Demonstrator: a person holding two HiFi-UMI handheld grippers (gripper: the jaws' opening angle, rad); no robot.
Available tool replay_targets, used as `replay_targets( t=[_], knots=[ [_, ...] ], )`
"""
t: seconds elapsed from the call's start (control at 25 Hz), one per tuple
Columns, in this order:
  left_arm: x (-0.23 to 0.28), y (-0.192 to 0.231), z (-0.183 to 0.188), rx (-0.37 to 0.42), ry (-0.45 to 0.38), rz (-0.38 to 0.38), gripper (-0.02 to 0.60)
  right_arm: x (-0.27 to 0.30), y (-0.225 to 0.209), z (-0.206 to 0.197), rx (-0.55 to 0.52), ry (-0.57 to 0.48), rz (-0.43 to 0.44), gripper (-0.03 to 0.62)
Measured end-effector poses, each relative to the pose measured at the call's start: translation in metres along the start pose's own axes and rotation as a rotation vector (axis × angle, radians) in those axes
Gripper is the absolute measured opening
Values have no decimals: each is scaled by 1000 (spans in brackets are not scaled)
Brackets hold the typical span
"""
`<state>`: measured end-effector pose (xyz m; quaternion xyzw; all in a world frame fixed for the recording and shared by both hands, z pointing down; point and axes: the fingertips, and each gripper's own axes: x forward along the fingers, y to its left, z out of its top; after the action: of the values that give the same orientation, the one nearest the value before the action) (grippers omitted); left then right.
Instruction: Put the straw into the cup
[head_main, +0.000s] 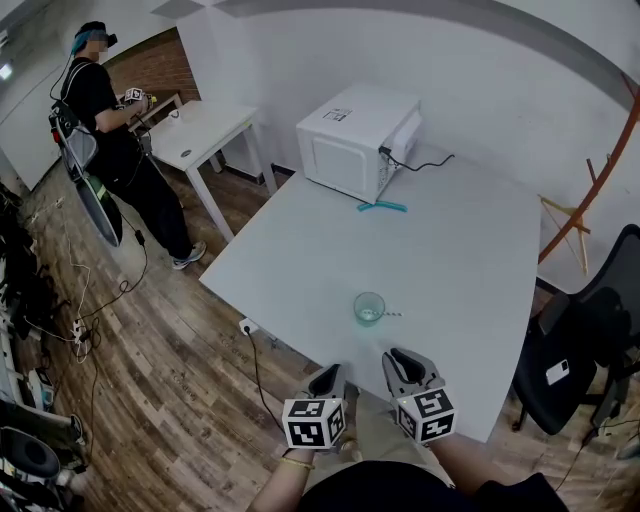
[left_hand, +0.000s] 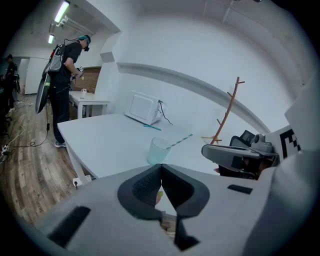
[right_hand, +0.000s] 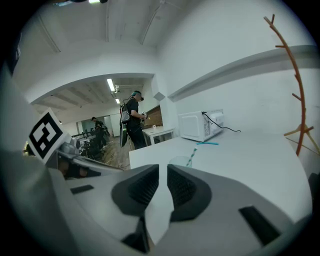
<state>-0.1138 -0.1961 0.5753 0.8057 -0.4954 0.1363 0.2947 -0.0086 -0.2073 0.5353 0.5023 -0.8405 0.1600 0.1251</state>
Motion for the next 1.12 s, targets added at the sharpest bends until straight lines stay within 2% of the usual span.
replay_targets(
  t=[0.24, 0.64, 1.12],
  knots=[
    [-14, -10, -6, 6, -14, -9, 20, -22, 12, 6, 2, -40, 6, 43],
    [-32, -25, -12, 13, -35, -20, 20, -48, 25, 8, -2, -55, 29, 35],
    [-37, -31, -14, 20, -40, -21, 20, -54, 31, 11, 1, -73, 50, 35]
  ],
)
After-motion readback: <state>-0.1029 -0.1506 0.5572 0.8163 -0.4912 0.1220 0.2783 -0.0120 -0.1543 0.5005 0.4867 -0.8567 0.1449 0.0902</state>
